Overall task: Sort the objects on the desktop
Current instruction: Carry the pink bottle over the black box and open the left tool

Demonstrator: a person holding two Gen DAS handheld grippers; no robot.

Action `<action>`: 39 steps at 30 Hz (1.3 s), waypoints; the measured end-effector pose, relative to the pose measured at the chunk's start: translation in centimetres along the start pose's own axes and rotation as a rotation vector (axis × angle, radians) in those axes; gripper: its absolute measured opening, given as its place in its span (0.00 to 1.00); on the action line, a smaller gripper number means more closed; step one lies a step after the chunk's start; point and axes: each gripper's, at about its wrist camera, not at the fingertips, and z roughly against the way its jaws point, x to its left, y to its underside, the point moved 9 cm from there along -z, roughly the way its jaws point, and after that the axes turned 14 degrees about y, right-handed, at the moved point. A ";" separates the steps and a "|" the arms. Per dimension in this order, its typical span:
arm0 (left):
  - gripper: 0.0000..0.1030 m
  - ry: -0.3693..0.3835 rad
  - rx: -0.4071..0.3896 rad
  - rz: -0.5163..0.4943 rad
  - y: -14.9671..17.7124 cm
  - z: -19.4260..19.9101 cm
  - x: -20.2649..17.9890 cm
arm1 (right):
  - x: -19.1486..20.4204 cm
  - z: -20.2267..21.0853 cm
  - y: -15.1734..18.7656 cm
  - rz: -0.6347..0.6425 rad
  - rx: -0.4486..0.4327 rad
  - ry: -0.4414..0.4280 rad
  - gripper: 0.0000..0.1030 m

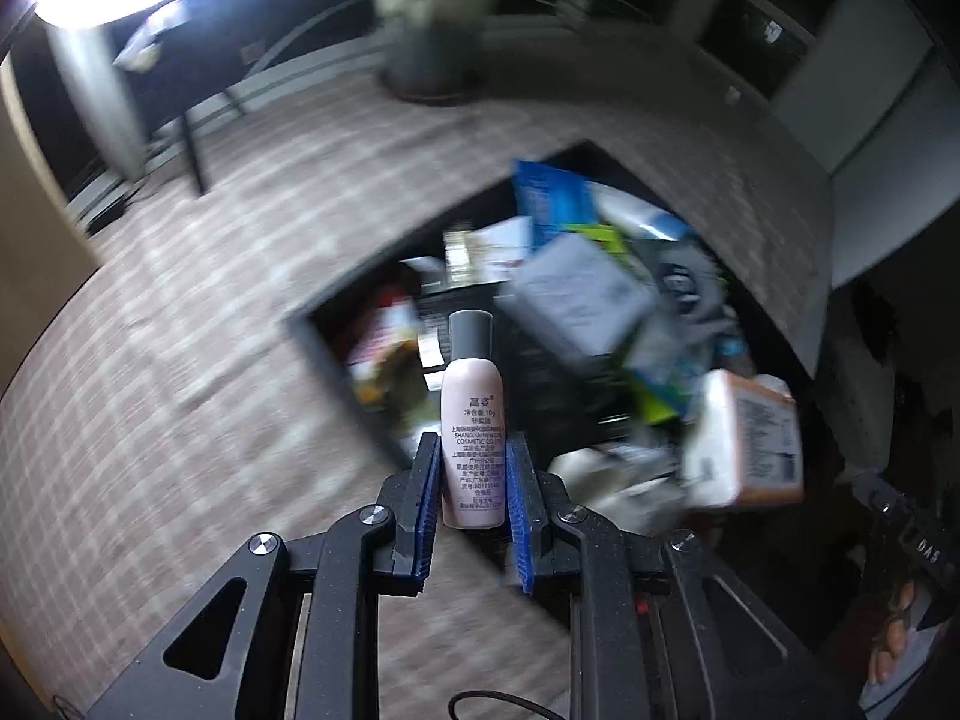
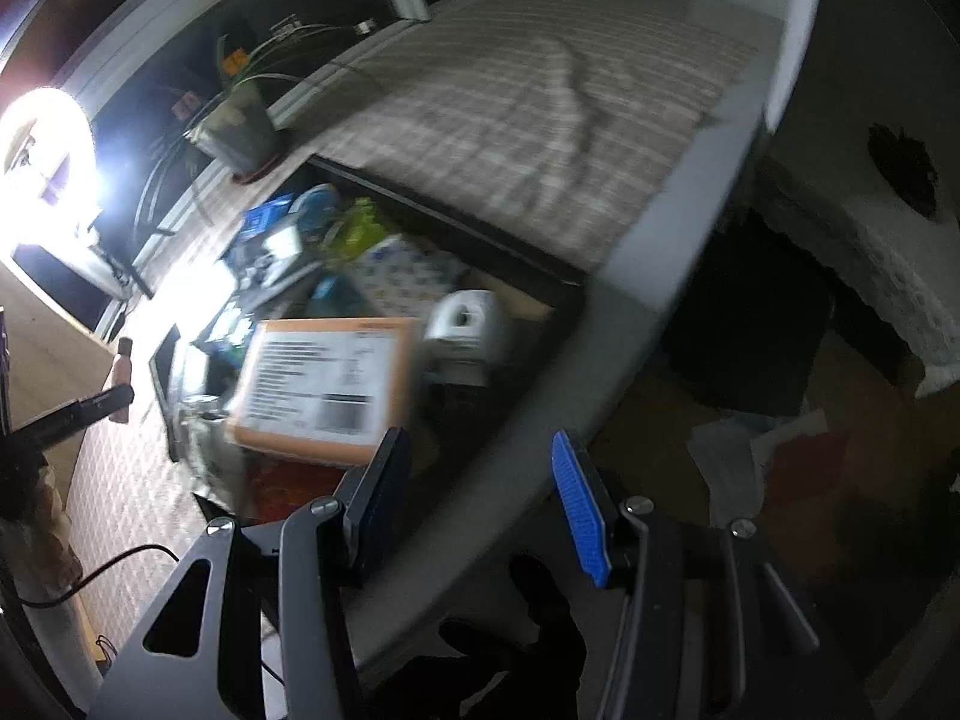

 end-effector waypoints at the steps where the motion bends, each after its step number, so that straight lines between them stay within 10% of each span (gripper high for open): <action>1: 0.19 0.002 0.004 -0.008 -0.2 -0.3 -0.8 | -1.1 -0.2 0.1 -0.014 0.004 0.002 0.47; 17: 0.19 -0.003 0.051 -0.058 -1.3 -5.0 -8.0 | -7.3 -2.9 -0.9 -0.055 0.035 -0.008 0.47; 20: 0.34 -0.008 0.064 -0.018 -1.2 -5.2 -7.6 | -7.4 -3.1 -0.9 -0.051 0.040 -0.012 0.47; 39: 0.34 -0.094 -0.023 0.017 -0.3 -1.1 -3.5 | -2.0 -2.3 -1.5 0.054 0.031 -0.030 0.47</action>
